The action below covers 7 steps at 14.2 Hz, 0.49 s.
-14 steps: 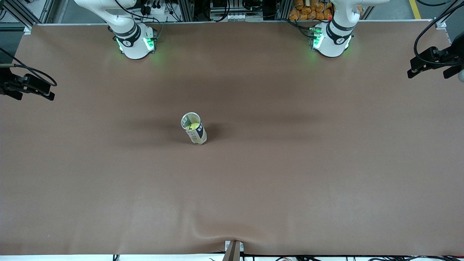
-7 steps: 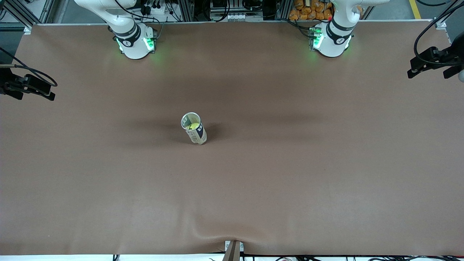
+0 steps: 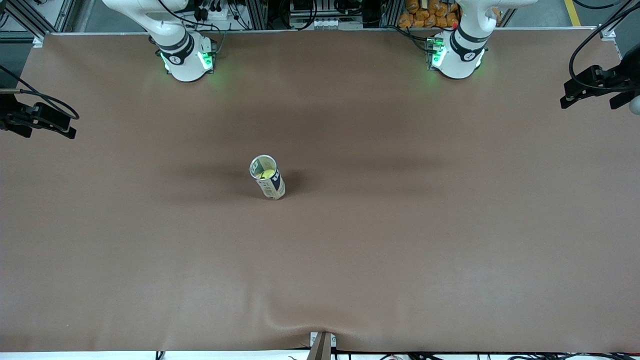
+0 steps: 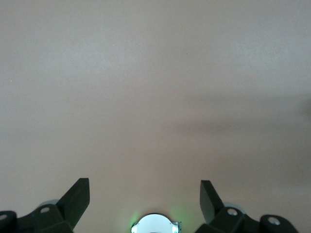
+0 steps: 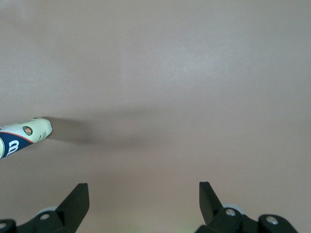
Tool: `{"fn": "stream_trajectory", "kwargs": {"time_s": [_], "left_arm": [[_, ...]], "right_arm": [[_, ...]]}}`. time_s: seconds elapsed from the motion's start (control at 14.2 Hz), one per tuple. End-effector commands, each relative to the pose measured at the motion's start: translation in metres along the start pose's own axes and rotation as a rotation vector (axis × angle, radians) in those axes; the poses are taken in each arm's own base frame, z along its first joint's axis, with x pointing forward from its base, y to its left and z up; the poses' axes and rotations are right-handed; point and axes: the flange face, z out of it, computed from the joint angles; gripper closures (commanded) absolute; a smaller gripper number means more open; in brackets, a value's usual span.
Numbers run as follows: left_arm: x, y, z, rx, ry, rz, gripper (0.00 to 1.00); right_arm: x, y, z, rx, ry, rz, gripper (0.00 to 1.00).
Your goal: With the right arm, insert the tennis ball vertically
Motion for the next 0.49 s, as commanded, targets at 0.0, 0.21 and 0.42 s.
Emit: {"fn": "stream_trajectory", "kwargs": {"time_s": [0.0,0.21,0.42], "left_arm": [[0.0005,0.0,-0.0037,-0.001,0.014,-0.011,0.0],[0.0005,0.0034,-0.0037,-0.003,0.014,-0.011,0.0],[0.0006,0.0012,-0.0031,-0.004,0.012,-0.015,0.0]], "right_arm": [[-0.0024,0.0,-0.0038,0.005,0.008,0.016,0.0],[-0.0031,0.0001,-0.0052,0.004,0.009,0.011,0.0],[-0.0027,0.0019,-0.0055,0.004,0.013,0.013,0.0]]}}
